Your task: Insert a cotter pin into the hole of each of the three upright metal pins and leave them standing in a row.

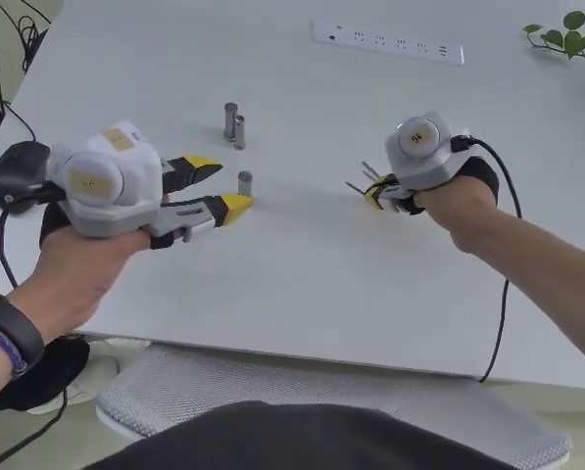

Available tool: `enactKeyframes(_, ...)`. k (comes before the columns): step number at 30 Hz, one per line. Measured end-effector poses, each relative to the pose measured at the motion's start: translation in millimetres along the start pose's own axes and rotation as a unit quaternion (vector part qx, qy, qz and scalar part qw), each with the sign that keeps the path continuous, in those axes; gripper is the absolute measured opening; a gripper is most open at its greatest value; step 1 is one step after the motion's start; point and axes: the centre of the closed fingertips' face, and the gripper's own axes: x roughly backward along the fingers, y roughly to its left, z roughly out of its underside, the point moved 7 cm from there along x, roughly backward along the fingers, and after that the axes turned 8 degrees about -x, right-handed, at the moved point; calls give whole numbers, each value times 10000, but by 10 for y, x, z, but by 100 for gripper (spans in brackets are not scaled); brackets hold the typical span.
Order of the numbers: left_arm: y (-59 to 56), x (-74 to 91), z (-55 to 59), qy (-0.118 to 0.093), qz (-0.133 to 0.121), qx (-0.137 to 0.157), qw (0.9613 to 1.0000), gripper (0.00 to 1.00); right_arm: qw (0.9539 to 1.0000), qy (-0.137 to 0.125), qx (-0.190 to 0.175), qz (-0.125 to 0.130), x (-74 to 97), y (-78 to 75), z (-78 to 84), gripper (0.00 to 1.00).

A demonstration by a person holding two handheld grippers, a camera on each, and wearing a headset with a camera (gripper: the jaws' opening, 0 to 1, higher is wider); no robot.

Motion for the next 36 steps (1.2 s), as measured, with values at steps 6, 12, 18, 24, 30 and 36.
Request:
enactKeyframes(6,-28,-56,-48,-22,79,-19,10000,33,9999,-118,93,48,99,14,-61,1)
enactKeyframes(12,-56,-116,-82,-66,155,13,9999,33,9994,-241,227,77,202,73,-125,1)
enactKeyframes(18,-99,-162,-96,-79,225,42,9997,33,9988,-334,354,90,283,139,-168,1)
enactKeyframes(24,-116,-213,-115,-134,285,173,9994,33,9978,-444,488,65,374,244,-220,1)
enactKeyframes(30,-119,-264,-152,-187,308,257,9990,32,9967,-538,612,19,453,369,-256,1)
enactKeyframes(36,-138,-318,-182,-211,360,290,9987,32,9955,-614,716,-44,518,498,-284,1)
